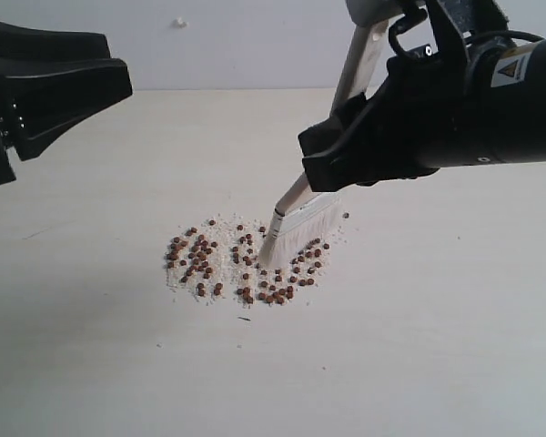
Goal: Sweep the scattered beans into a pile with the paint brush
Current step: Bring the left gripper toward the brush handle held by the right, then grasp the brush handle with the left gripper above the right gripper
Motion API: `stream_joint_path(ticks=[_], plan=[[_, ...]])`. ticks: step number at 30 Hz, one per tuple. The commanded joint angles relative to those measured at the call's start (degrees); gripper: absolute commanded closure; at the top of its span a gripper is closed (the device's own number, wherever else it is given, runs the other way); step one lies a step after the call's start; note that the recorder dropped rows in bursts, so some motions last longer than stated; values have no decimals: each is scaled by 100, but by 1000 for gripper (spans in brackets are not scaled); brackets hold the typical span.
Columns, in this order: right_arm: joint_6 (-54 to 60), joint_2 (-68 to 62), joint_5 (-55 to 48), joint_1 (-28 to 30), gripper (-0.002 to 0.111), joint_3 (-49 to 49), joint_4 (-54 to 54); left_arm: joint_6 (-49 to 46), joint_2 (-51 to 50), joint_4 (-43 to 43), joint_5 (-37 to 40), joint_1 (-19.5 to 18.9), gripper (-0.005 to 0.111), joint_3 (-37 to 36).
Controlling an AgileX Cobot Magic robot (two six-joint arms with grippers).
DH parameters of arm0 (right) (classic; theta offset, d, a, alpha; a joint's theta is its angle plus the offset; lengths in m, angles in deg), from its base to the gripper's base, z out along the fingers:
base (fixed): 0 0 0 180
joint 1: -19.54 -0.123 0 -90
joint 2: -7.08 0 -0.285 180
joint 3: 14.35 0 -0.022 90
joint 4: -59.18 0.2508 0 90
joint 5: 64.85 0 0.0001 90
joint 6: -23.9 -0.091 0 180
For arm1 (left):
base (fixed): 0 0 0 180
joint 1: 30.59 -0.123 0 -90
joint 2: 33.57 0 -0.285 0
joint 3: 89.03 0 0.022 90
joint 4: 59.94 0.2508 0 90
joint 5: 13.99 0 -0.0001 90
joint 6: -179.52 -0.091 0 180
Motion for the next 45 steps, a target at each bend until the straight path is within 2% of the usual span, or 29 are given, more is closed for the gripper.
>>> stream_joint_path(ticks=[1, 7, 11, 16, 23, 31, 35, 45], plan=[[-57, -119, 177, -12, 108, 15, 140, -275, -87, -101, 637, 723, 57, 358], [-57, -118, 162, -12, 108, 15, 140, -399, -462, -219, 1447, 1787, 57, 800], [-57, -118, 162, -12, 108, 15, 140, -517, -756, -696, 1589, 2127, 57, 994], [-84, -128, 233, -12, 108, 15, 206, -854, -1002, -1204, 1666, 2276, 57, 1197], [-95, -131, 333, -12, 108, 15, 331, -981, -1382, -1227, 1640, 2288, 57, 1368], [-95, -345, 298, -12, 108, 15, 405, -1660, -1677, -1258, 950, 2288, 57, 1368], [-85, -523, 298, -12, 108, 15, 405, -1714, -1731, -1526, 875, 2288, 57, 1382], [-96, -586, 495, -12, 108, 15, 476, -1420, -1744, -1515, 791, 2288, 57, 1437]])
